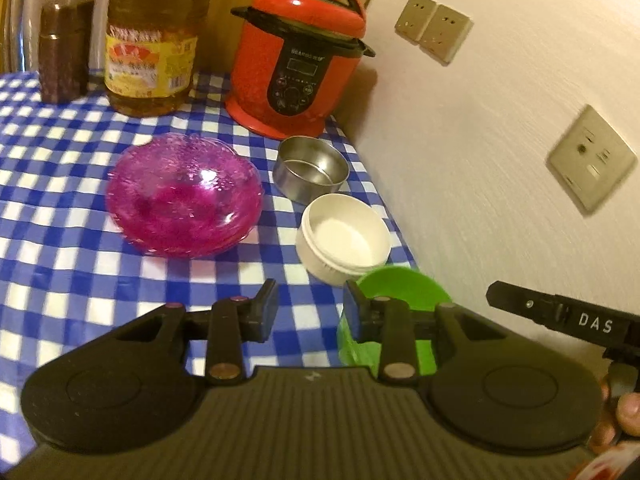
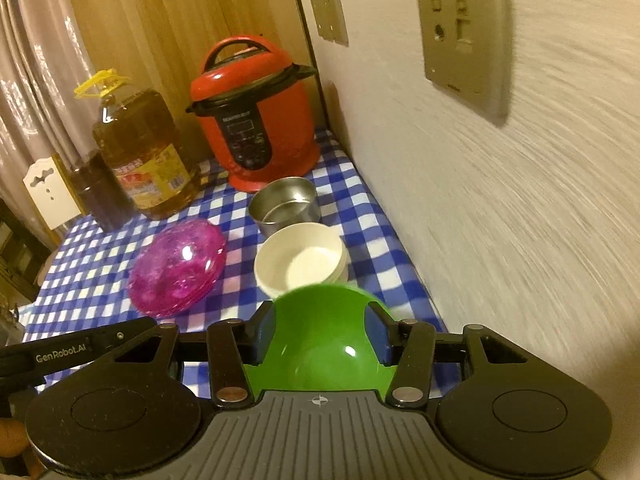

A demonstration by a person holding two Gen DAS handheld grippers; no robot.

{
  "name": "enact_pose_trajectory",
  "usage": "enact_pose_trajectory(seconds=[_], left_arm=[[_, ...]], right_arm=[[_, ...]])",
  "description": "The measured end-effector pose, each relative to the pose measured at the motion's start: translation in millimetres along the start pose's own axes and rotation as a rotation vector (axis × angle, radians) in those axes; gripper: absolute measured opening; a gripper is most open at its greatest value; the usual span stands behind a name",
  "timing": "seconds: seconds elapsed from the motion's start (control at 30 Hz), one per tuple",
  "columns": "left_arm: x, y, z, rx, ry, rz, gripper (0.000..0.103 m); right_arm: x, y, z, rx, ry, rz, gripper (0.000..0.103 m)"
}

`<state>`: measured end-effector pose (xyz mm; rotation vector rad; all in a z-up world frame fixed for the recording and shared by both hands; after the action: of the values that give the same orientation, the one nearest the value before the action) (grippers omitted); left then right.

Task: Organize plates and bowls
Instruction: 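Move both tools past the green bowl toward the white bowl, then close both tools on the white bowl rim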

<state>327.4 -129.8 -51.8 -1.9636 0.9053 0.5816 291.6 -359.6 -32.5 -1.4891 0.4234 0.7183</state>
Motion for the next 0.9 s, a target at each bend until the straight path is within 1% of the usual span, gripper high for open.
enact_pose_trajectory(seconds=[0.33,0.47,0.6,0.7,0.73,0.77,0.9], left_arm=[[78.5,-22.9,-2.8,-0.074,-0.004,0.037,0.031],[103.8,-27.8,-3.5,-0.096,-0.010,0.047,0.031],[127.6,-31.0,0.5,-0.144,-0.016,0.069,0.030],[141.5,-33.3,3.7,-0.181,-0.020,0.083,0.029],[145.2,-33.9,4.3,-0.188,-0.022,0.085,0.029],[149.4,-34.4,4.8,-0.193,-0.024,0.089,0.028],[162.9,-34.4,5.8,-0.201,-0.038,0.106,0.020]], right_arm=[[78.1,-28.5,-14.0,-0.108,0.020,0.051,0.050],[108.3,-35.5,-17.8,-0.131,0.011,0.080,0.050],[133.9,-41.0,-20.4,-0.156,0.011,0.110,0.049],[152.7,-43.7,-23.8,-0.163,0.000,0.144,0.045],[157.7,-45.2,-24.8,-0.168,0.001,0.152,0.042],[163.1,-46.5,-26.3,-0.172,0.002,0.160,0.041],[179.4,-50.4,-28.4,-0.165,-0.025,0.193,0.039]])
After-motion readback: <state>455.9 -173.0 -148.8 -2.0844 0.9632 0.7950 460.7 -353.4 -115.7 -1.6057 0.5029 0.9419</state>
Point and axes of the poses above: each gripper's, at about its wrist camera, not at the fingertips, and x roughly the way its jaws point, z to its left, y to its underside, the point moved 5 cm from there along x, roughly the way its jaws point, and after that the axes turned 14 degrees about -x, right-handed, at the moved point
